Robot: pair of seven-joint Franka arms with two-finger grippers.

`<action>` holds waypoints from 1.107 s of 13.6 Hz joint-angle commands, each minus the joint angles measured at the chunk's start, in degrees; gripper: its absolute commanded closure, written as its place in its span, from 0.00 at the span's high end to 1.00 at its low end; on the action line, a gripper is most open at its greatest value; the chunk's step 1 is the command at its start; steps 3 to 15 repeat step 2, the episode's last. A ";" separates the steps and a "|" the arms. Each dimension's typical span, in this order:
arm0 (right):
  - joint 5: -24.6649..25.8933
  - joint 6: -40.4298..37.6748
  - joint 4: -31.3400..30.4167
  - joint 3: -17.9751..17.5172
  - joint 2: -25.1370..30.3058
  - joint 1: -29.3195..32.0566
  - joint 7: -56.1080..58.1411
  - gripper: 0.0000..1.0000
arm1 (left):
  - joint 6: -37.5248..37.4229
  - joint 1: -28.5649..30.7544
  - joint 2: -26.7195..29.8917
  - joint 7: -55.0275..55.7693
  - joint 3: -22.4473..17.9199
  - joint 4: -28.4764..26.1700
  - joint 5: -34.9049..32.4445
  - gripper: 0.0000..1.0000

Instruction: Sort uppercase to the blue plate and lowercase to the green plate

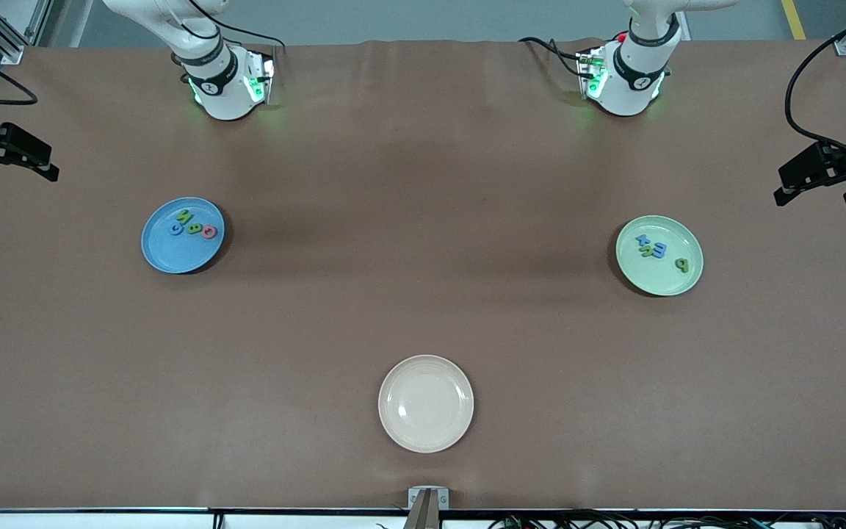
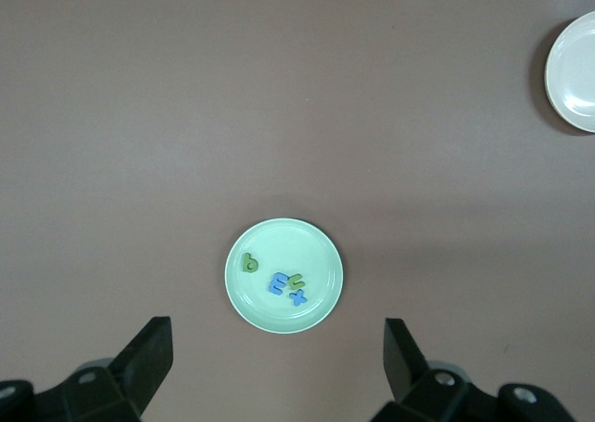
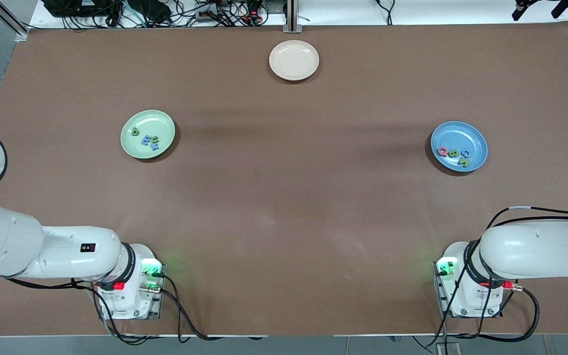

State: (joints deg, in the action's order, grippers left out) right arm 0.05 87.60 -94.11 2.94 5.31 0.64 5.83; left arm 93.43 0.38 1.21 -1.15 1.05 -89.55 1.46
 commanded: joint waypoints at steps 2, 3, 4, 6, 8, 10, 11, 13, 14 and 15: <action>0.21 -0.85 1.12 2.50 -0.39 -3.10 -0.38 1.00 | 0.08 0.32 0.55 0.45 0.45 0.07 -0.93 1.00; 0.21 -0.85 1.12 2.50 -0.39 -3.10 -0.38 1.00 | 0.08 0.32 0.55 0.45 0.45 0.07 -0.93 1.00; 0.21 -0.85 1.12 2.50 -0.39 -3.10 -0.38 1.00 | 0.08 0.32 0.55 0.45 0.45 0.07 -0.93 1.00; 0.21 -0.85 1.12 2.50 -0.39 -3.10 -0.38 1.00 | 0.08 0.32 0.55 0.45 0.45 0.07 -0.93 1.00; 0.21 -0.85 1.12 2.50 -0.39 -3.10 -0.38 1.00 | 0.08 0.32 0.55 0.45 0.45 0.07 -0.93 1.00; 0.21 -0.85 1.12 2.50 -0.39 -3.10 -0.38 1.00 | 0.08 0.32 0.55 0.45 0.45 0.07 -0.93 1.00; 0.21 -0.85 1.12 2.50 -0.39 -3.10 -0.38 1.00 | 0.08 0.32 0.55 0.45 0.45 0.07 -0.93 1.00; 0.21 -0.85 1.12 2.50 -0.39 -3.10 -0.38 1.00 | 0.08 0.32 0.55 0.45 0.45 0.07 -0.93 1.00; 0.21 -0.85 1.12 2.50 -0.39 -3.10 -0.38 1.00 | 0.08 0.32 0.55 0.45 0.45 0.07 -0.93 1.00; 0.21 -0.85 1.12 2.50 -0.39 -3.10 -0.38 1.00 | 0.08 0.32 0.55 0.45 0.45 0.07 -0.93 1.00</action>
